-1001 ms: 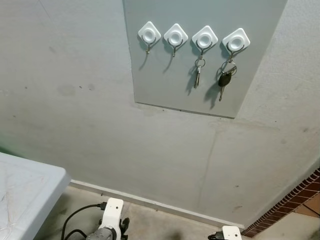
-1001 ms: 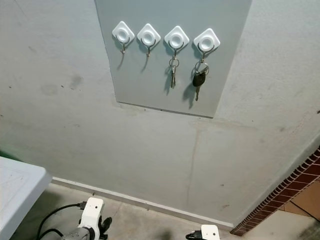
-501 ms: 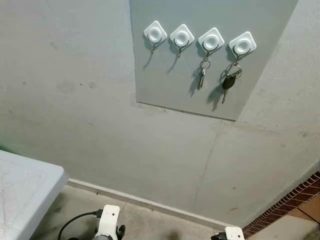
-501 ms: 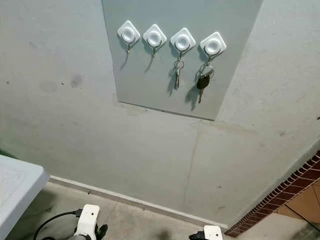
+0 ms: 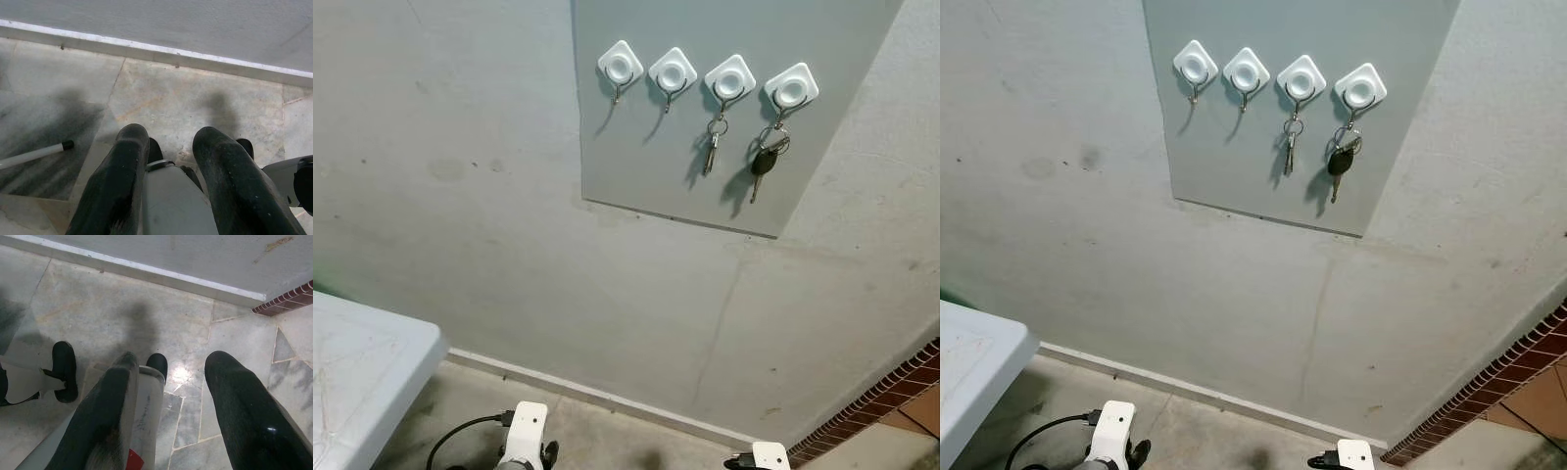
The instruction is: Hang keys on a hook
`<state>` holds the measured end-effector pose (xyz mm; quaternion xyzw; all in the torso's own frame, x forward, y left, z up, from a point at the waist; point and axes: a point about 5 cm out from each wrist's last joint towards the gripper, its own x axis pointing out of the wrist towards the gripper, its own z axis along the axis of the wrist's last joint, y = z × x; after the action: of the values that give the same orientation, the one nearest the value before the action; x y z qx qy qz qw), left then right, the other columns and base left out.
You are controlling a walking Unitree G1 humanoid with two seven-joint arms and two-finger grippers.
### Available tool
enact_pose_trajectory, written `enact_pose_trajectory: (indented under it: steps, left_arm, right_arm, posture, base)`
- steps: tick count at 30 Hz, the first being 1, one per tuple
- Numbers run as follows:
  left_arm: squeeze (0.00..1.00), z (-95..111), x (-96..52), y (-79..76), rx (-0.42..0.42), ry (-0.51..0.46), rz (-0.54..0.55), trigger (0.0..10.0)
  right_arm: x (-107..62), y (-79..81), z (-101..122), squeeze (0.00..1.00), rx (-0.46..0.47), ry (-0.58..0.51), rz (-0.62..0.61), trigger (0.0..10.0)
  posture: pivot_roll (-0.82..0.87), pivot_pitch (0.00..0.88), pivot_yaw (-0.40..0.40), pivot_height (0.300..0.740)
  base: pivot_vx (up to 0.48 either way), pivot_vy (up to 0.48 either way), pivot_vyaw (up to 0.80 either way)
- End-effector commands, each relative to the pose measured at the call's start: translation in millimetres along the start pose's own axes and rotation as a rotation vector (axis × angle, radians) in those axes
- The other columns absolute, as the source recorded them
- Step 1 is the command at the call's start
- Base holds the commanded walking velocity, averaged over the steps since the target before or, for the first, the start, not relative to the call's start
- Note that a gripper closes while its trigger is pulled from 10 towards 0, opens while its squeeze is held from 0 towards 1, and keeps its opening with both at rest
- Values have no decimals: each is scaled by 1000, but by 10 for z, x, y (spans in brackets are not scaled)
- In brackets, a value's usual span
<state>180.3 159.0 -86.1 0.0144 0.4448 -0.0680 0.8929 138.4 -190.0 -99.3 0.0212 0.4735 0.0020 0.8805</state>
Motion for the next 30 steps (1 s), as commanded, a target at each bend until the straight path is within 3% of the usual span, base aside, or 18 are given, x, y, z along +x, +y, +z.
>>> enact_pose_trajectory:
  steps: [1, 14, 18, 30]
  left_arm:
    - [0, -39, -8, 7, 8, 17, 0, 10000]
    - [0, -39, -8, 7, 2, 16, 1, 10000]
    - [0, 6, 6, -37, -36, 0, -30, 10000]
    - [0, 3, 6, -45, -14, 5, -47, 10000]
  right_arm:
    - [5, 1, 18, 0, 1, -3, 1, 10000]
    - [8, 9, 24, 0, 2, -4, 3, 10000]
    - [25, 47, 54, 0, 61, -4, 10, 10000]
    - [25, 47, 52, 0, 73, -4, 9, 10000]
  posture:
    - [46, 0, -15, 736]
    - [46, 0, -15, 736]
    - [56, 0, -8, 736]
    - [54, 0, -5, 736]
  base:
    - [0, 0, 0]
    - [0, 0, 0]
    - [0, 0, 0]
    - [0, 0, 0]
